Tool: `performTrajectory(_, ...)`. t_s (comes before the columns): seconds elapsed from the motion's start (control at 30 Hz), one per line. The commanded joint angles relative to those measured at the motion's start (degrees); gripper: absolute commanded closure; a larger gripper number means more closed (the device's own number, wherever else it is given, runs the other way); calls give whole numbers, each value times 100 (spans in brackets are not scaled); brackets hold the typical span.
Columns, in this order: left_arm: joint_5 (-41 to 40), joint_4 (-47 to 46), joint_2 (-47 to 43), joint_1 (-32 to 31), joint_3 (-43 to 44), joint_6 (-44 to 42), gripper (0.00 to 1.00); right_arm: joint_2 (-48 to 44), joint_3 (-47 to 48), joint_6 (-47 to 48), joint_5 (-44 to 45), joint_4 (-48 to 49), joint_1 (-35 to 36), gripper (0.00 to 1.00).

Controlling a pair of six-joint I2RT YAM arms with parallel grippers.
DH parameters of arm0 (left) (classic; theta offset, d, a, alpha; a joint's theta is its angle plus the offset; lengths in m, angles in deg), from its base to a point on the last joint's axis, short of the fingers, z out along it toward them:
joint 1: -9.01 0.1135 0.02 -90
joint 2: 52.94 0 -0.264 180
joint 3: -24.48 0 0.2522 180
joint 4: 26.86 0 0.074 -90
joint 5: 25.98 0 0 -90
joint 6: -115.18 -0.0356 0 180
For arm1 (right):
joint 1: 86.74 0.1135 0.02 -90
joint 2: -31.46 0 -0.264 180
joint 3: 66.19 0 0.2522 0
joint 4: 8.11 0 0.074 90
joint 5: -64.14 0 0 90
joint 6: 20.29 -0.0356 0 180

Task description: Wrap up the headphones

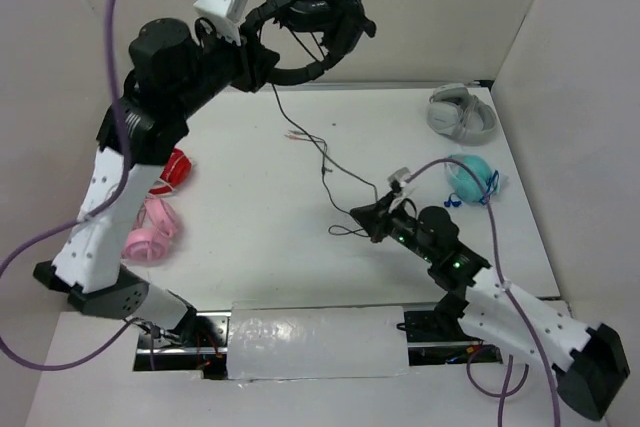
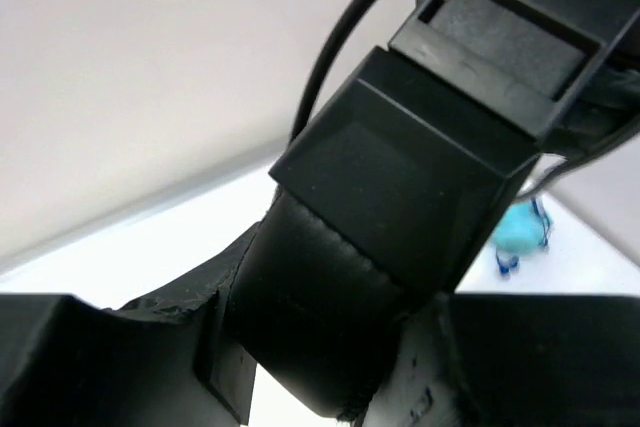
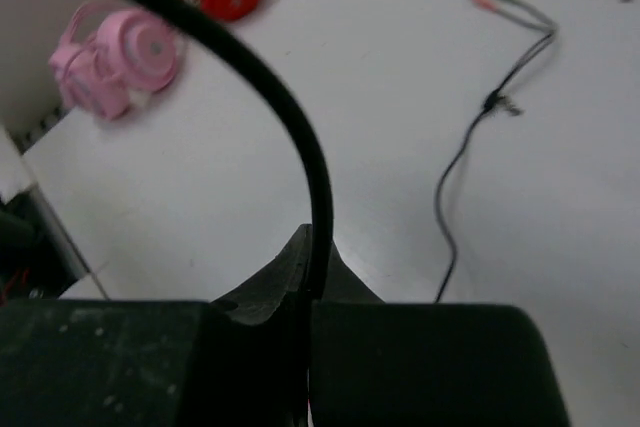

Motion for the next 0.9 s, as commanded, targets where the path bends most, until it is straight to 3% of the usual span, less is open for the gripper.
performTrajectory(0.0, 1935, 132, 303, 1331, 23, 957, 100, -881, -89, -435, 2043, -1353, -2, 100)
performTrajectory(0.13, 3830, 177, 480, 2478, -178, 1529, 100, -858, 279, -505, 3134, -2119, -167, 100)
performTrajectory(0.37, 4843, 299, 620, 3900, -276, 1802, 100, -435, 535, -690, 3279, -2472, -1020, 100)
performTrajectory(0.5, 4590, 528, 936, 4324, -266, 1934, 100, -882, 509, -313, 2647, -2410, -1171, 100)
performTrajectory(0.63, 3387, 616, 1209, 4308, -565, 2100, 100, -1349, 736, 258, 2023, -2533, -943, 100)
performTrajectory(0.77, 2570, 905, 1481, 4002, -732, 2504, 100, -1227, 1333, 619, 2144, -2779, -320, 100)
performTrajectory(0.87, 2505, 697, 1377, 3746, -1170, 2742, 100, -578, 1615, 637, 2520, -2911, -64, 100)
